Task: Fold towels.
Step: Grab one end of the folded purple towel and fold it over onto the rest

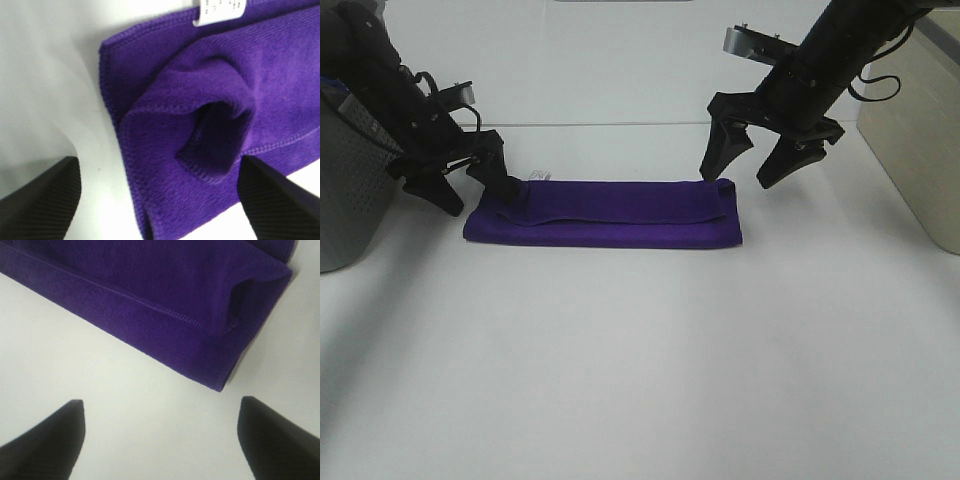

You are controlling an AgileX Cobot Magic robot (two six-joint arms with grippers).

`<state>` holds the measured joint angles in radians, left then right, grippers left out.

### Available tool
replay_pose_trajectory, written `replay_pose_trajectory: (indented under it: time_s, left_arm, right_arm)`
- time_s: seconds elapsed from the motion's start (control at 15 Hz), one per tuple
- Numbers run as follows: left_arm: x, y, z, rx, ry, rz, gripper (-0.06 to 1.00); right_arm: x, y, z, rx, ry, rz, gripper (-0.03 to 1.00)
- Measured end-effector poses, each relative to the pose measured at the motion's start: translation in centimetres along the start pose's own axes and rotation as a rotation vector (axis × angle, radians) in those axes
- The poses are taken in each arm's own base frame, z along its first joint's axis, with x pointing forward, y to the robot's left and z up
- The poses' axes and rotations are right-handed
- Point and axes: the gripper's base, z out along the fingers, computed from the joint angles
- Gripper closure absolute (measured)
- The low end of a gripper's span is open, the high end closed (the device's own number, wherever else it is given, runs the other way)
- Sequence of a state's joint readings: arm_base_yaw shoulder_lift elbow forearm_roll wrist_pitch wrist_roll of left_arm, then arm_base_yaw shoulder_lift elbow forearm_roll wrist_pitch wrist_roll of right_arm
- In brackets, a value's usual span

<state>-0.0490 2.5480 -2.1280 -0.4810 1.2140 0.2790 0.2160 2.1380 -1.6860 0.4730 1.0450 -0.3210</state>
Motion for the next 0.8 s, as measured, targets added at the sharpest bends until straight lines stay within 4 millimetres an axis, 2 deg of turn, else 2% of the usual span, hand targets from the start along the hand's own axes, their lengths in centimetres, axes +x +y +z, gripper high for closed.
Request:
replay_pose_trajectory:
  time_s: [0.2,0.4,0.47,0.53,0.67,0.73,0.8]
  left_arm:
    - [-0.1,-0.7,0.9,0.066,0.001,-0.007,0.18]
    - [-0.1,-3.4,2.8,0.100,0.027,0.036,0.22]
    - [0.0,-4.5,3.6,0.107,0.042,0.046,0.30]
    - [0.1,-5.0,4.1,0.103,0.055,0.040,0.43]
    - [0.1,-5.1,4.7,0.080,0.067,0.042,0.83]
    - [-0.1,-5.1,4.6,0.072,0.067,0.051,0.89]
    - [-0.5,-5.1,4.1,0.041,0.052,0.078,0.89]
  right_arm:
    - [0.4,0.1,0.0,-0.014,0.043,0.001,0.15]
    - [0.7,0.2,0.0,-0.024,0.072,0.002,0.15]
    - [0.8,0.3,0.0,-0.028,0.085,0.003,0.15]
    - [0.9,0.3,-0.1,-0.033,0.100,0.003,0.16]
    - [1.2,0.4,-0.1,-0.043,0.131,0.015,0.16]
    - [1.3,0.4,-0.1,-0.048,0.149,0.021,0.16]
    - [1.4,0.5,-0.1,-0.050,0.156,0.022,0.17]
